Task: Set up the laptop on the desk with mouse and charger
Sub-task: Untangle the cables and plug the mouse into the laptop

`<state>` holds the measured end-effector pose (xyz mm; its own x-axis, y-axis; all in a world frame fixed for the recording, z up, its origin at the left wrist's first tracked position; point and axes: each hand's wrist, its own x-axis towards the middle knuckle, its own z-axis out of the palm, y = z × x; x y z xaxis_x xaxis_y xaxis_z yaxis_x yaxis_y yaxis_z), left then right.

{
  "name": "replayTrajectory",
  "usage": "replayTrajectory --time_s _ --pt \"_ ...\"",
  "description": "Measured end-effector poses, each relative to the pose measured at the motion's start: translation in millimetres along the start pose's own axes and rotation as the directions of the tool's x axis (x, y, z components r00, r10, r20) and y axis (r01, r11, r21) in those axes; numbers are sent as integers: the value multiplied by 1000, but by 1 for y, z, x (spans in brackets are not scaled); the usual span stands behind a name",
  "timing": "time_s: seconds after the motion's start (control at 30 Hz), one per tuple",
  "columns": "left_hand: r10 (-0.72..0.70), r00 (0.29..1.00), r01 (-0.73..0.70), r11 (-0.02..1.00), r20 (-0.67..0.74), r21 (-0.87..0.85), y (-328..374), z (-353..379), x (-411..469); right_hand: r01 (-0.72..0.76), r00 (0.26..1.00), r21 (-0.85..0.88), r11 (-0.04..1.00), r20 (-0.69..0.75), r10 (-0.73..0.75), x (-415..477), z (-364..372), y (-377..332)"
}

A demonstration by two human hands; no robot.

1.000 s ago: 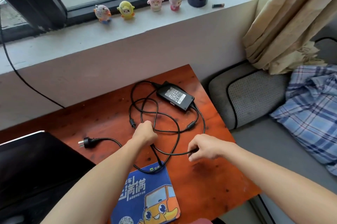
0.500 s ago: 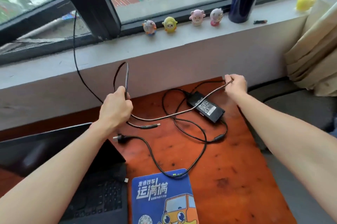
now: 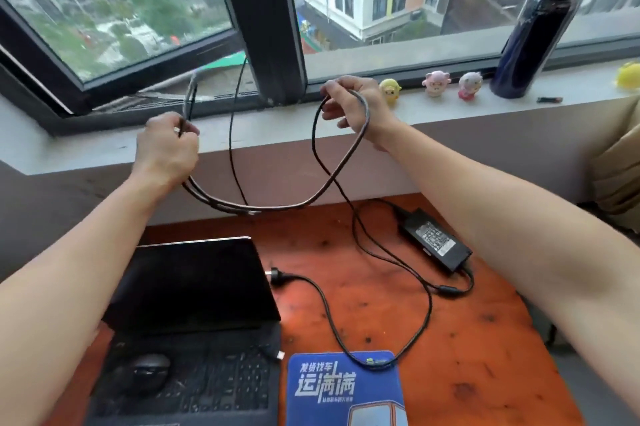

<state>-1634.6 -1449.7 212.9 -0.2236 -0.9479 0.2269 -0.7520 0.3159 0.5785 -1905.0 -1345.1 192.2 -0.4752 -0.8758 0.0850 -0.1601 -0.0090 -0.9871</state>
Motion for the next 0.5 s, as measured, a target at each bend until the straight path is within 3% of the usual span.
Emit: replayTrajectory --time_s 0.07,0.17,0.27,0.5 --pt "-55 997 54 999 -60 -3 -25 -24 11 30 999 -297 954 36 -20 6 21 -3" --pt "-151 986 147 988 -77 -51 -71 -54 23 -24 996 -686 727 49 80 8 58 -5" --pt "-280 957 270 955 -70 -123 -131 -89 34 -51 991 -799 599 33 129 5 113 -10" --pt "-434 900 428 869 33 -249 -260 -143 51 24 976 -851 524 132 171 -15 261 -8"
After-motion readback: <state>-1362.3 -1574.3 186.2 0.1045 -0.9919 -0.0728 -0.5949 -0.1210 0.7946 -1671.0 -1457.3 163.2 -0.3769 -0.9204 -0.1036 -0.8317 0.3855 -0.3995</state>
